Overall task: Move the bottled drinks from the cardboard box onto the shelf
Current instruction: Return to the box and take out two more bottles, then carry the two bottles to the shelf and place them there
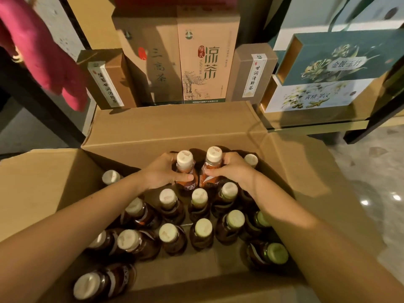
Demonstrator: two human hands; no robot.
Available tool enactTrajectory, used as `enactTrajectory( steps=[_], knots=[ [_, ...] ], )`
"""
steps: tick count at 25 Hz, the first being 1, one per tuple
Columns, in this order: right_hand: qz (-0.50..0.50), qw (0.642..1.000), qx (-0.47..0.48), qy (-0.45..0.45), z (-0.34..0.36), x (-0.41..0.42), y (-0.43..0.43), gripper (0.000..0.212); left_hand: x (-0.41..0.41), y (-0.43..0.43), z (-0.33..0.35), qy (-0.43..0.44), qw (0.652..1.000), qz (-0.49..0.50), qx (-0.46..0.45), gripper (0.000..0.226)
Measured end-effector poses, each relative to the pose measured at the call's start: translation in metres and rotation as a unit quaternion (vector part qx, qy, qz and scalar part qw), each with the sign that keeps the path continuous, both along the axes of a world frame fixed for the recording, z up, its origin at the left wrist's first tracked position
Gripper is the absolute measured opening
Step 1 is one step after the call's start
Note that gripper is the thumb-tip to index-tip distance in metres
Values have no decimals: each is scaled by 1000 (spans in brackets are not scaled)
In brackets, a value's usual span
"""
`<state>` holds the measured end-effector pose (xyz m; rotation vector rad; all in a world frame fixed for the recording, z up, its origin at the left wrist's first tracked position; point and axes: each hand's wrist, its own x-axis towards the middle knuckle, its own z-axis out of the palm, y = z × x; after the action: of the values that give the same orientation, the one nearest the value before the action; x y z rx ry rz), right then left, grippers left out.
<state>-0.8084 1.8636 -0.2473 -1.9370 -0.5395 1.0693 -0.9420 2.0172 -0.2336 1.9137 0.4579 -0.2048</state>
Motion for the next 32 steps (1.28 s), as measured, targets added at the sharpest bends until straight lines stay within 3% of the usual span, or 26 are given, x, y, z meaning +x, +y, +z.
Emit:
enactTrajectory(
  steps=[6, 14, 17, 22, 28, 32],
  knots=[
    [-21, 996, 76, -45, 92, -24, 4, 41, -38, -4, 77, -84, 992, 96, -13, 31],
    [-9, 962, 250, -113, 205, -91, 19, 28, -92, -10, 176, -251, 941, 224, 21, 34],
    [25, 946, 296, -130, 232, -114, 32, 13, -117, -16, 210, -297, 911, 280, 51, 23],
    [87, 922, 346, -151, 258, -149, 56, 36, -165, -35, 242, -311, 860, 384, 128, 28],
    [190, 892, 388, -135, 258, -219, 68, 32, -237, -76, 250, -288, 778, 534, 162, 40],
    [271, 875, 394, -78, 254, -288, 64, 35, -302, -108, 253, -279, 722, 607, 182, 28]
  ],
)
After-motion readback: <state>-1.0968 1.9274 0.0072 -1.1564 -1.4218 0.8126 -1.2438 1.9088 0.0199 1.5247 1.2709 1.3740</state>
